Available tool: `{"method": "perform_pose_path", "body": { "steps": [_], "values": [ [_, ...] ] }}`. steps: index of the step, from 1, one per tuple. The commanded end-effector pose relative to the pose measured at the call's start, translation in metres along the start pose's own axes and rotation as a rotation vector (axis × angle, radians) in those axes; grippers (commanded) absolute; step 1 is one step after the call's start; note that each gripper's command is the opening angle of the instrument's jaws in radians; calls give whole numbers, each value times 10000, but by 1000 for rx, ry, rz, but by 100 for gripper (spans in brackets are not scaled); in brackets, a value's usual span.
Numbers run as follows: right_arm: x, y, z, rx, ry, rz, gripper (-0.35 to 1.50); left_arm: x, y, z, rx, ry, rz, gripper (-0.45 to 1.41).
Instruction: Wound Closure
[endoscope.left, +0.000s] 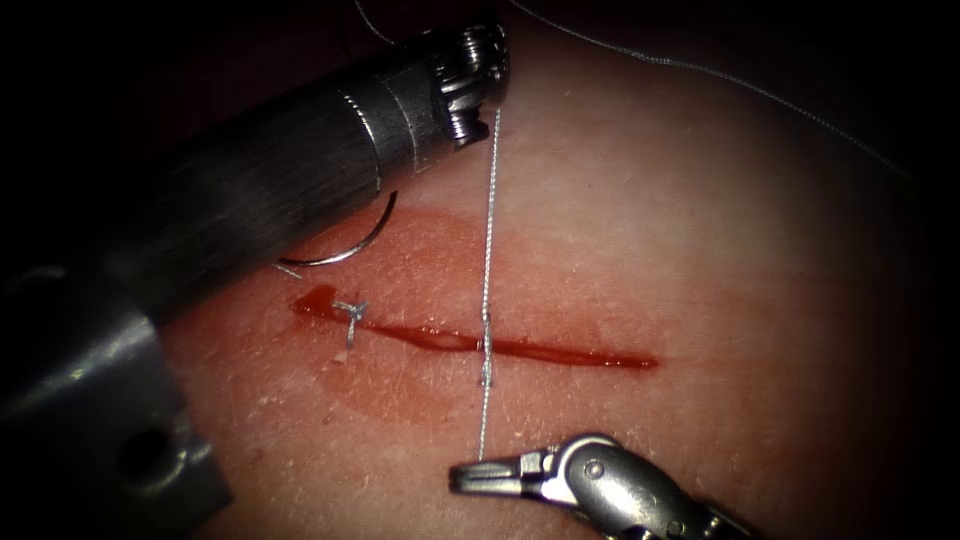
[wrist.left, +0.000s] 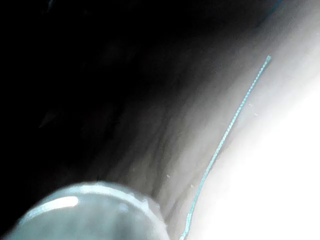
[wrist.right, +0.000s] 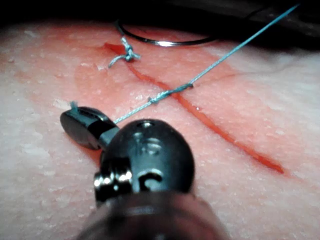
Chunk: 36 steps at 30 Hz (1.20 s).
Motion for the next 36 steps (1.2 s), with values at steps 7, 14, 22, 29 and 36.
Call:
{"method": "perform_pose_path", "body": {
  "steps": [7,14,22,29,36],
  "values": [
    [5,-2,9,45,-4,8,-35,-4,35,0,-47,11,7,-45],
    [3,-7,10,58,-7,26,-35,-5,37,0,-66,45,31,-45],
    [0,-13,11,82,-14,36,-35,-6,37,0,-73,72,39,-45],
    [0,-17,11,97,-19,37,-35,-8,37,0,-78,97,48,-45],
    [-3,-20,12,116,-25,36,-35,-8,38,0,-86,107,44,-45]
  ]
}}
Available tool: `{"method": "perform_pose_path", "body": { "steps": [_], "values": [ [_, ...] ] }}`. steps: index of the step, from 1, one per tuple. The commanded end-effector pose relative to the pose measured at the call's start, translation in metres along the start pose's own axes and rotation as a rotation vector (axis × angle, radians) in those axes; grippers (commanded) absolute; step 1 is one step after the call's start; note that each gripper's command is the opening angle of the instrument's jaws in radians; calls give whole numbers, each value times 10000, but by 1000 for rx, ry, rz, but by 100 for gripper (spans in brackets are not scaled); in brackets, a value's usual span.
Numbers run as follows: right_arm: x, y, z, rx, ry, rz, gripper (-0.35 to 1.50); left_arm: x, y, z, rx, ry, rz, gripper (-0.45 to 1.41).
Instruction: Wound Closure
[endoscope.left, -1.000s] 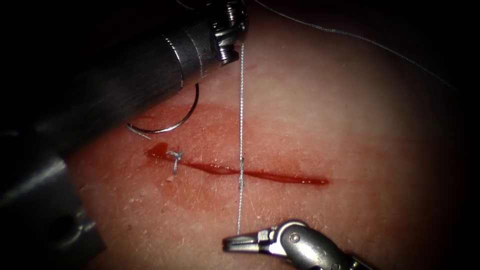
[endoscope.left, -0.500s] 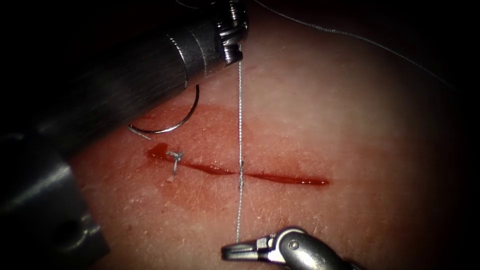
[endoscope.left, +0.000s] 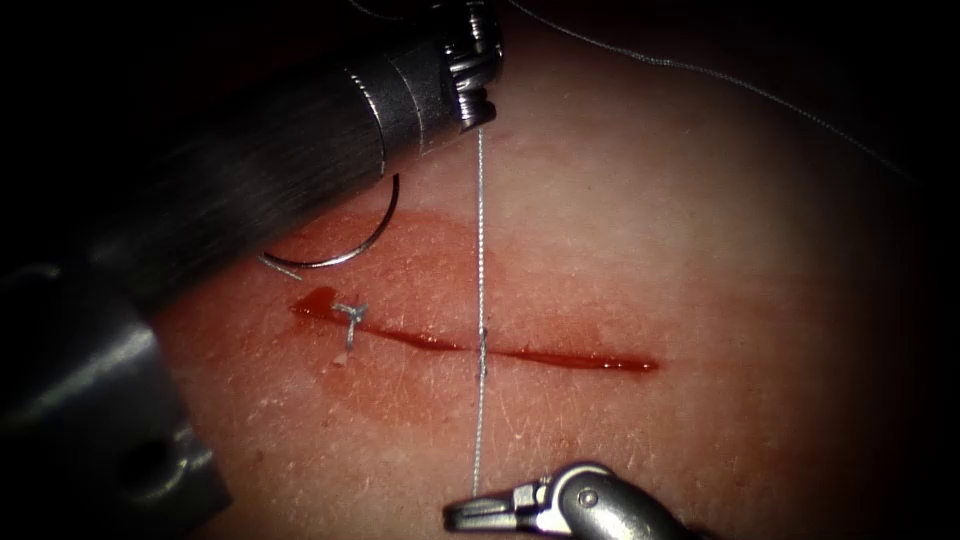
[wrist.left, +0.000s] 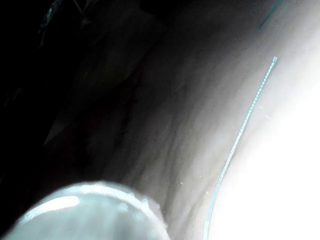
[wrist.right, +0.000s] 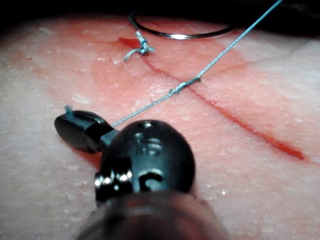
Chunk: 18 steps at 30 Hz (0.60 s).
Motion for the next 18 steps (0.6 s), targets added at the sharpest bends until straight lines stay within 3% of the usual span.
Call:
{"method": "perform_pose_path", "body": {
  "steps": [1,18],
  "values": [
    [7,7,2,3,0,-8,-35,-7,15,2,-7,0,-8,-45],
    [-1,-2,5,31,-18,20,-35,-8,19,2,-12,8,-11,-45]
  ]
}}
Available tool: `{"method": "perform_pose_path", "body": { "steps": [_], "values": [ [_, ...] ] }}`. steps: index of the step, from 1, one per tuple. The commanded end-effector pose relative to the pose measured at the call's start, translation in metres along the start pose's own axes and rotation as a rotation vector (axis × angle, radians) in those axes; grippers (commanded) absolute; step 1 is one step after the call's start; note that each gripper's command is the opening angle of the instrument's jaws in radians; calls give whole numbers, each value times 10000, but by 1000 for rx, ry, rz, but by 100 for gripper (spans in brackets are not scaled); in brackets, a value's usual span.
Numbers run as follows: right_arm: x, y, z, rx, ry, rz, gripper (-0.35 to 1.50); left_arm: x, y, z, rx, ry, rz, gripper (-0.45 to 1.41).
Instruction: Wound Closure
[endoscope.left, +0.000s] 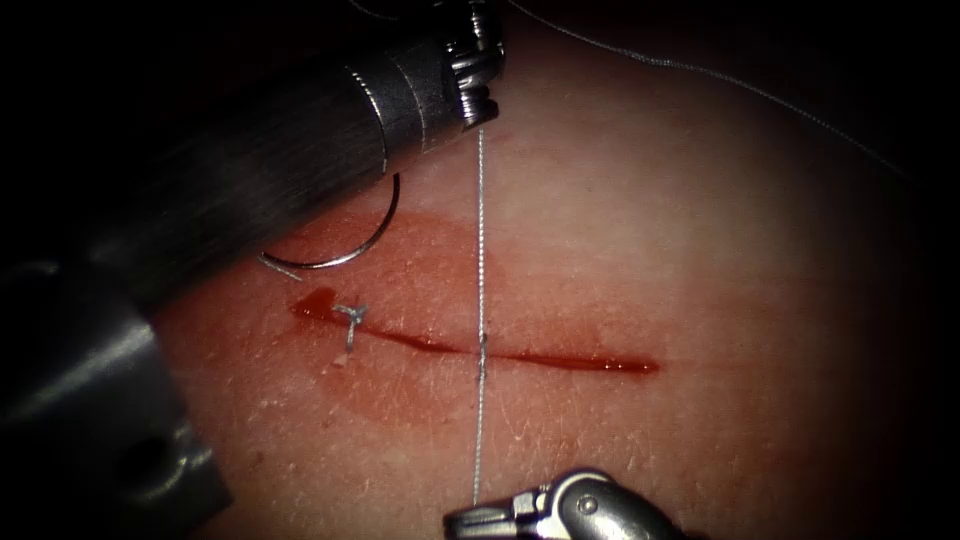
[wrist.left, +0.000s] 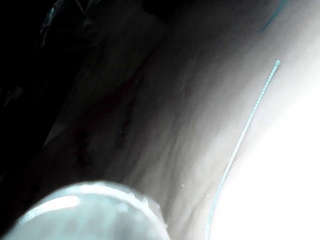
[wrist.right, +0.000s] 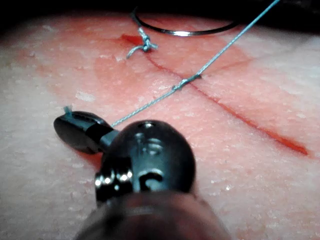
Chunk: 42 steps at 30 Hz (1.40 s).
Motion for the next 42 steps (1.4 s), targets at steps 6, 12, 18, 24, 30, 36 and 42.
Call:
{"method": "perform_pose_path", "body": {
  "steps": [6,12,18,24,30,36,42],
  "values": [
    [4,3,4,10,-2,5,-35,-7,15,1,-7,1,-8,-45],
    [1,-1,7,22,-10,22,-35,-7,16,1,-9,4,-10,-45],
    [-3,-4,9,30,-14,27,-35,-7,17,2,-12,5,-11,-45],
    [21,18,-3,-178,33,0,-21,-7,5,1,97,-85,0,-45],
    [50,30,-19,-428,80,-23,109,-10,-10,-8,234,-105,-14,-45],
    [108,51,-50,-653,194,-26,123,-13,-3,-52,406,-221,-111,-45],
    [142,55,-70,-720,287,5,56,-7,25,-88,527,-288,-223,-45]
  ]
}}
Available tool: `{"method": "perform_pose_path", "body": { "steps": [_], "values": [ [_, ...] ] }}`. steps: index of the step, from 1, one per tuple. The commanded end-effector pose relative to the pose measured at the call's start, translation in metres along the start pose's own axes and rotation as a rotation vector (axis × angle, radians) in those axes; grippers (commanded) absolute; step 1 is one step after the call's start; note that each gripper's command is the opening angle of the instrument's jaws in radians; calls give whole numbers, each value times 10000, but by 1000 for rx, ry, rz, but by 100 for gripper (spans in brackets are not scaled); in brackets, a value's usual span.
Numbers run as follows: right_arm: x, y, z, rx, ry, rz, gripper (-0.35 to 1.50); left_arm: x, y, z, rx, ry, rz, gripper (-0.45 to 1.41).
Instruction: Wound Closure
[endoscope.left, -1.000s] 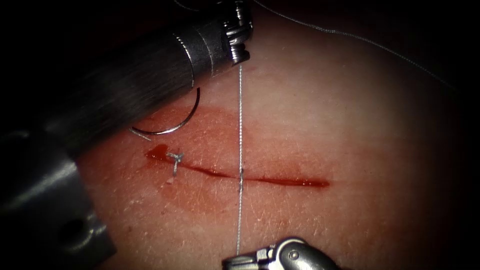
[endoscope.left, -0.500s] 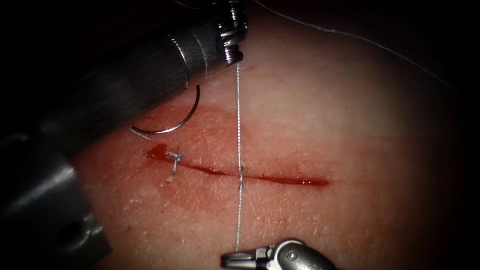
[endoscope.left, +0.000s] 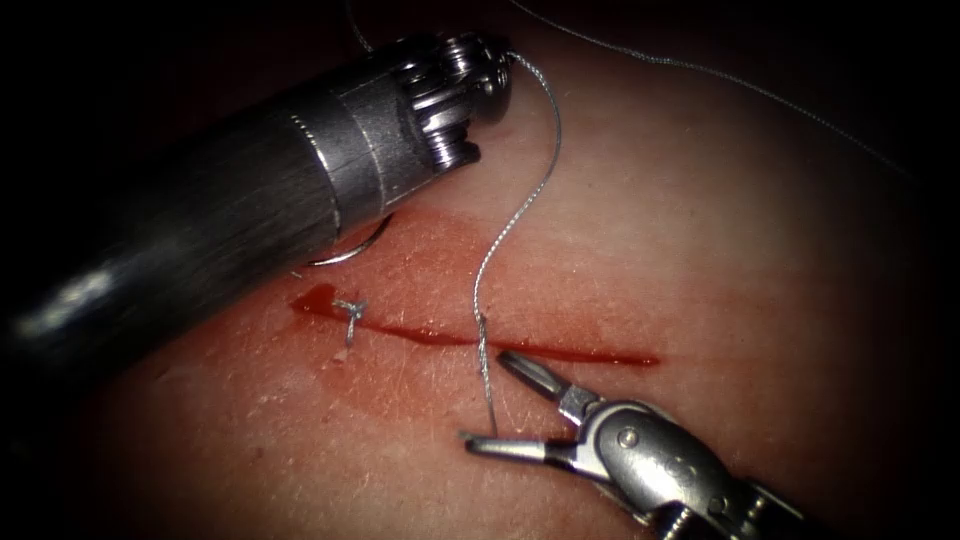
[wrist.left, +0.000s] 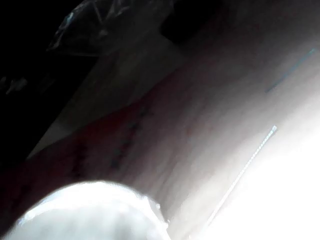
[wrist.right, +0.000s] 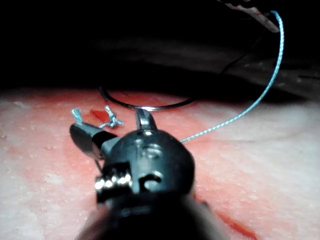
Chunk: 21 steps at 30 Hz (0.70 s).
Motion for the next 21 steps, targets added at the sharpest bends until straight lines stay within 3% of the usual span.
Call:
{"method": "perform_pose_path", "body": {
  "steps": [1,2,3,6,10,17,21],
  "values": [
    [19,10,9,-4,4,13,-13,-9,13,-10,11,-16,-16,-45],
    [23,13,9,8,0,87,-35,-7,13,-16,22,-26,-31,-45],
    [29,21,13,44,-6,158,-35,0,12,-31,56,-52,-83,-45],
    [32,35,23,28,-7,168,-35,17,7,-53,108,-89,-142,-45],
    [12,66,60,7,34,229,-35,52,-4,-85,216,-133,-262,-45],
    [-28,102,125,-46,54,248,-35,66,-29,-95,286,-167,-315,-45],
    [-38,111,131,-39,56,263,-35,68,-38,-96,305,-160,-334,-45]
  ]
}}
